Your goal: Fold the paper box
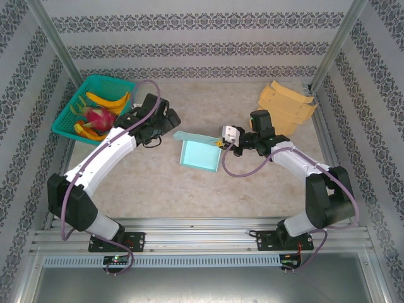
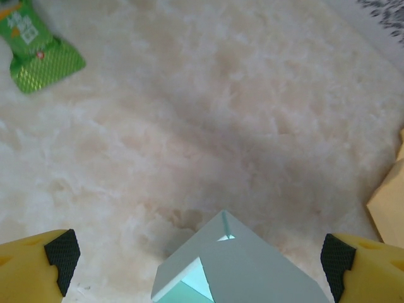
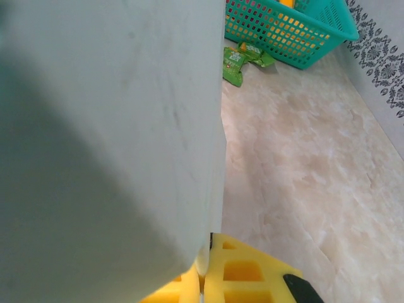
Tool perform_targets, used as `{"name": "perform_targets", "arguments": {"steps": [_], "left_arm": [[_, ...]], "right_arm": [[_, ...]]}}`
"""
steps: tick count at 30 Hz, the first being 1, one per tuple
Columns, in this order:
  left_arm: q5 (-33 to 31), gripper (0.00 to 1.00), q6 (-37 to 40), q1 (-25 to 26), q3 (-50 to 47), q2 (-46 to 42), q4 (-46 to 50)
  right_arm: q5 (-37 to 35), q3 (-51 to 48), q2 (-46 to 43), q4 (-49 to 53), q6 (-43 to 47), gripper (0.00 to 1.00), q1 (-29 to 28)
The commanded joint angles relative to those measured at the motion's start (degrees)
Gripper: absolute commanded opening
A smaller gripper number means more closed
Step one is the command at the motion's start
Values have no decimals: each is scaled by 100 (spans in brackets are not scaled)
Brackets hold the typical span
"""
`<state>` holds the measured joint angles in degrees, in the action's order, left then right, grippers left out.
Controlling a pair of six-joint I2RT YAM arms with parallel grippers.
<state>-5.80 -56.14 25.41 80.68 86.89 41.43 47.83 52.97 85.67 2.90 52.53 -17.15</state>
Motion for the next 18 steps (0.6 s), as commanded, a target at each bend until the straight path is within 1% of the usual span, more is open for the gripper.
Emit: {"name": "perform_targets", "arguments": {"steps": [1,4,8,14,18], "left_arm": [[117,100,-449,-78,215,37,15],[249,100,-554,-89,415,286,88],[629,97,-812,-84,342,544,-135],[690,96,-800,-84,621,966,-208],[972,96,-889,-43,495,1041,-437]], "right_arm": [[196,-33,86,-79,83,1,-65],[209,-48,92,-87,106,2,-63],[236,-35,114,-79,108,2,-61],[237,-62,105,-79,112,2,-100],[202,-49,174,-92,84,2,-125]]}}
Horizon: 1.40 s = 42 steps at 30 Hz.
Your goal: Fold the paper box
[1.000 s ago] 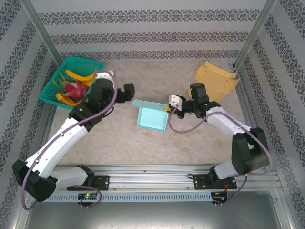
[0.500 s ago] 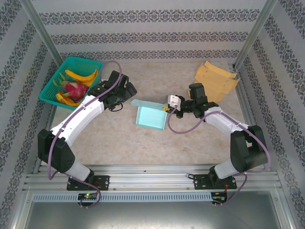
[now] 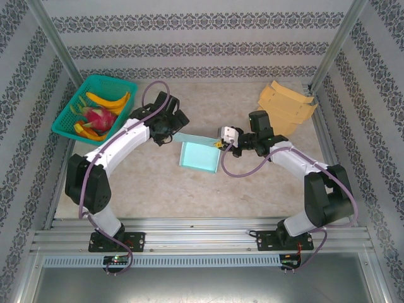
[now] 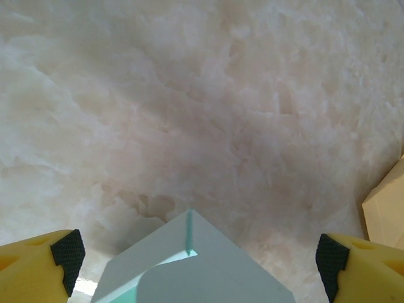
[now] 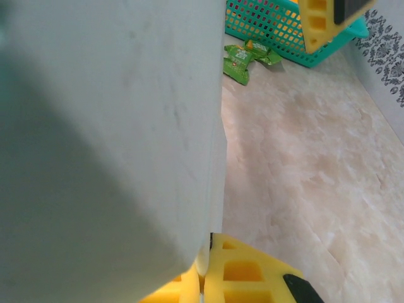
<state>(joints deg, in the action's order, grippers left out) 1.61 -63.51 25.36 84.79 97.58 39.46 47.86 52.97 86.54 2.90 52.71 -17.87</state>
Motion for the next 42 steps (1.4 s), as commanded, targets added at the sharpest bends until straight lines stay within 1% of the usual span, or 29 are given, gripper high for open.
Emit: {"name": "perform_targets", "arguments": {"steps": [1,6,10,14,22,27,29,32,33,36,42], "left_arm": [[263,96,-185,-17,38,-20,-295],[331,94,-203,78,37,127,-400],[577,92,-230,182,11,200,-498],[524,91,-267,375,1,183,-460],[455,85,-334,703,-106,157,-449],[322,80,-464,830,-403,103,-572],[313,76,-518,847,-550,95,-683],[272,69,-561,847,-742,99,-763],[238,66,-567,853,-821,90,-791],[122,62,-698,865,-1094,37,-890],[24,63,-1093,898,-1612,-168,-1138]], "right_arm": [[176,-43,99,-89,56,2,-57],[139,-61,85,-98,60,3,-70],[-6,-75,66,-129,55,3,-144],[-436,-47,120,-94,100,2,-285],[-672,-129,164,-223,157,3,-380],[-1109,-164,249,-150,355,9,-496],[-1233,-151,283,-97,411,15,-529],[-1394,-140,270,-16,451,21,-574],[-1433,-152,252,8,455,22,-588],[-1561,-152,182,72,482,22,-630],[-1797,-158,130,296,549,22,-743]]}}
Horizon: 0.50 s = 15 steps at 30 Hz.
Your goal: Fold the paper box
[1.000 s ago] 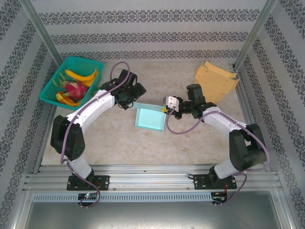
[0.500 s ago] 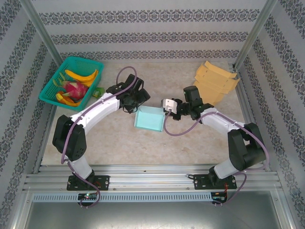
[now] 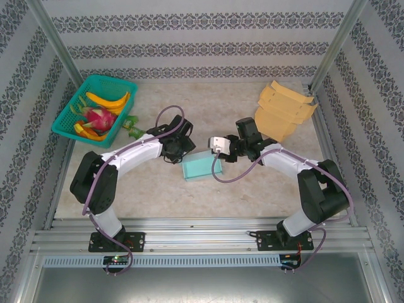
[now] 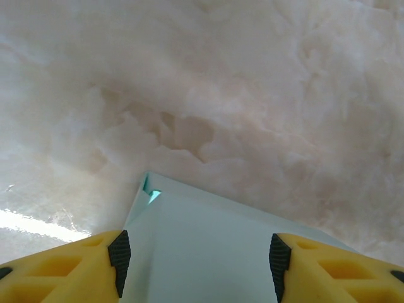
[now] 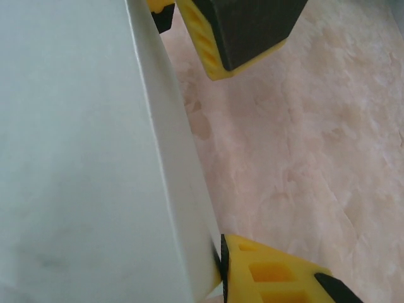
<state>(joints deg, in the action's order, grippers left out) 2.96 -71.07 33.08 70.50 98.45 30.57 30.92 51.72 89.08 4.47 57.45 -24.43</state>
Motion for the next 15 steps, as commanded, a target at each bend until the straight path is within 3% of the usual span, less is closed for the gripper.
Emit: {"name": "perform_targets", "arguments": {"steps": [1,7,15], "left_arm": [[-123,64,-398,128,-233,-290,-267],[-510,71,-414,120,-25,-454,127],[-250,71,-683,128,-348,-519,-172]], "right_arm": [[-104,-47,-131,142,73,22,-105],[-55,-223,-128,-37,-68,20,-183],[-235,-369,-133,-273,-245,22,-303]]}}
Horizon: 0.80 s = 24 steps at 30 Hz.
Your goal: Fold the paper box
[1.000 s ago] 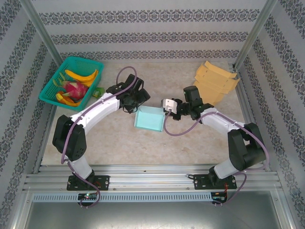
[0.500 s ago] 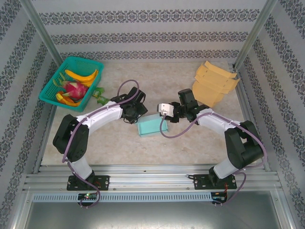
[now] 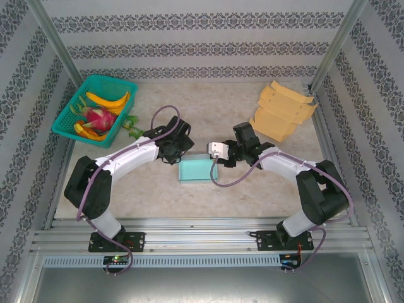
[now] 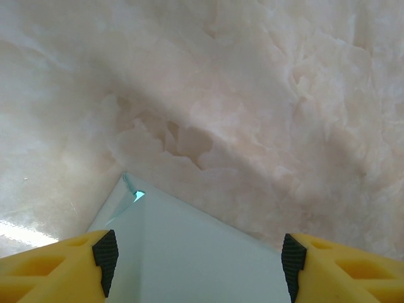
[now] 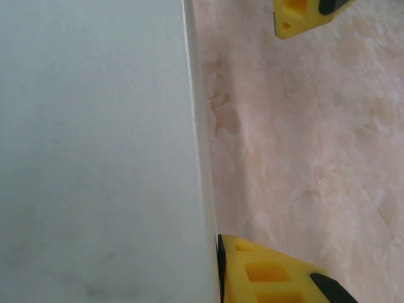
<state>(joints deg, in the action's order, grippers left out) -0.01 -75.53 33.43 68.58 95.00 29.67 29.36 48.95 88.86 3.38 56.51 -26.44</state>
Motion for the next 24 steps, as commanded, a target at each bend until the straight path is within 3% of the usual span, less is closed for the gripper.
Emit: {"name": "perform_targets", "arguments": {"steps": [1,12,24], "left_arm": [[51,71,-278,93,-199,-185,-108],[-289,68,-976,468,-840,-566,-390],[-659,67,-1105,687,153,-344,335]], "right_arm": [[-142,-107,-127,-164,-149,22,-131],[-950,-292,-514,220,-38,24,-661],[-1151,-333,-673,-14,-571,22,-1012]]}}
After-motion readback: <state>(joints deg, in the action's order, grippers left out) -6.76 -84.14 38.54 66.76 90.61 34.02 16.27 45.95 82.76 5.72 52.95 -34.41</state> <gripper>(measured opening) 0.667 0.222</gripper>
